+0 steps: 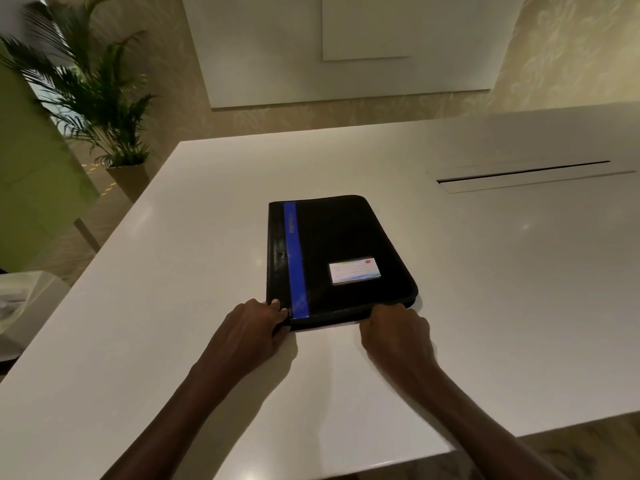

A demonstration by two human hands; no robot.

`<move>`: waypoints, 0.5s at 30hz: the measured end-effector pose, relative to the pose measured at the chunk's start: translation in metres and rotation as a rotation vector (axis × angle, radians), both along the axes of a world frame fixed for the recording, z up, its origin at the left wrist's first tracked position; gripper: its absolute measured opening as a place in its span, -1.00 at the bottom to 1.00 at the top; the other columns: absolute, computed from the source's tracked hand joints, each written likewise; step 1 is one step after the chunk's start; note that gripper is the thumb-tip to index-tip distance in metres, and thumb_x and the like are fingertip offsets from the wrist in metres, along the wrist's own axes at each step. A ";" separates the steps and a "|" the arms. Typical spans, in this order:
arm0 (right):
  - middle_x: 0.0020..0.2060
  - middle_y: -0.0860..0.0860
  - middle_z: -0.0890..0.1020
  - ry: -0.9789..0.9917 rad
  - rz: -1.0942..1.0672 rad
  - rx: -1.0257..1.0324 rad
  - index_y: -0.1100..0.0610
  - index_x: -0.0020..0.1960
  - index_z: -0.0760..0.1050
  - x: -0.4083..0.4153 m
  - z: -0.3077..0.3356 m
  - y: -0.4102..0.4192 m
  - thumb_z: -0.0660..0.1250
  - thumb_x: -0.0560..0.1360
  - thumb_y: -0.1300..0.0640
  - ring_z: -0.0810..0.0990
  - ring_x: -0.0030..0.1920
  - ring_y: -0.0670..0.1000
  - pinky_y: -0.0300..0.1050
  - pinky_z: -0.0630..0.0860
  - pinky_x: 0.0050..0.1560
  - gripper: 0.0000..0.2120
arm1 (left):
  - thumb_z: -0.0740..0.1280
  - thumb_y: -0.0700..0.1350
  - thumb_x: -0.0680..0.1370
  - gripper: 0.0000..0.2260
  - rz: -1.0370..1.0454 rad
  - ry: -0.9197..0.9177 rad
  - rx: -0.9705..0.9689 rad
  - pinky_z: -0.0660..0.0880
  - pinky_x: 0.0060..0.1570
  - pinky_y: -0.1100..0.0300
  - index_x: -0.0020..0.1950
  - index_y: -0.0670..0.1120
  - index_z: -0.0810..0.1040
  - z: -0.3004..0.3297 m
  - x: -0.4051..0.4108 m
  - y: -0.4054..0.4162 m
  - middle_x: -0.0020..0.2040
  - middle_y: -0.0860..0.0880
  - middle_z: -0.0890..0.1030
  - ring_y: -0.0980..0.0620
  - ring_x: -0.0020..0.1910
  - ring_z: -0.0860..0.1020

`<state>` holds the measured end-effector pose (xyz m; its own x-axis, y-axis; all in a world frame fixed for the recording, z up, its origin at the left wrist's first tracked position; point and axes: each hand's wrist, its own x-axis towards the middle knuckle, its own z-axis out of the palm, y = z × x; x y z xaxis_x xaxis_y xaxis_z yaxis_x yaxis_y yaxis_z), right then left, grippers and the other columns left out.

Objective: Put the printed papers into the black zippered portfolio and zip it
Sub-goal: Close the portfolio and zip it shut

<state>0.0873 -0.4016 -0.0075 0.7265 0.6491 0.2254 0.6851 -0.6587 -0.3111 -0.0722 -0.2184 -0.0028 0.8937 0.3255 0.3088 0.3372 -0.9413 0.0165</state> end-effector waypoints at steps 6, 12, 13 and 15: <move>-0.41 0.01 0.44 -0.019 -0.001 0.012 0.08 -0.30 0.30 0.037 -0.006 -0.022 0.16 0.54 0.05 0.41 -0.34 0.16 -0.08 0.24 -0.29 -0.75 | 0.59 -0.14 0.18 -0.68 0.117 0.102 0.006 0.49 -0.47 0.20 -0.10 0.00 0.70 0.017 0.028 -0.023 -0.21 -0.03 0.71 -0.07 -0.29 0.67; -0.29 0.09 0.60 0.042 0.045 0.061 0.08 -0.30 0.31 0.037 -0.009 -0.023 0.17 0.55 0.03 0.42 -0.32 0.16 -0.08 0.23 -0.28 -0.74 | 0.44 0.01 0.46 -0.65 -0.072 -0.035 -0.107 0.55 0.08 0.07 0.22 -0.06 0.61 0.005 0.088 -0.070 0.13 -0.07 0.67 -0.05 0.09 0.64; -0.28 0.08 0.61 0.043 0.054 0.063 0.07 -0.30 0.32 0.037 -0.009 -0.023 0.18 0.55 0.02 0.44 -0.31 0.15 -0.09 0.22 -0.28 -0.73 | 0.44 0.01 0.47 -0.66 -0.078 -0.041 -0.132 0.55 0.10 0.04 0.20 -0.08 0.61 0.002 0.096 -0.072 0.12 -0.10 0.67 -0.08 0.09 0.64; -0.25 0.09 0.63 0.045 0.068 0.070 0.06 -0.29 0.32 0.036 -0.009 -0.023 0.17 0.56 0.01 0.51 -0.27 0.18 -0.09 0.23 -0.27 -0.73 | 0.44 0.02 0.47 -0.71 -0.080 -0.030 -0.119 0.59 0.00 0.01 0.13 -0.08 0.65 0.001 0.105 -0.074 0.04 -0.11 0.70 -0.11 0.01 0.67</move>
<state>0.1238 -0.4248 -0.0163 0.6918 0.6809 0.2405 0.7117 -0.5866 -0.3865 0.0328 -0.2919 -0.0020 0.9092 0.2892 0.2995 0.2584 -0.9560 0.1389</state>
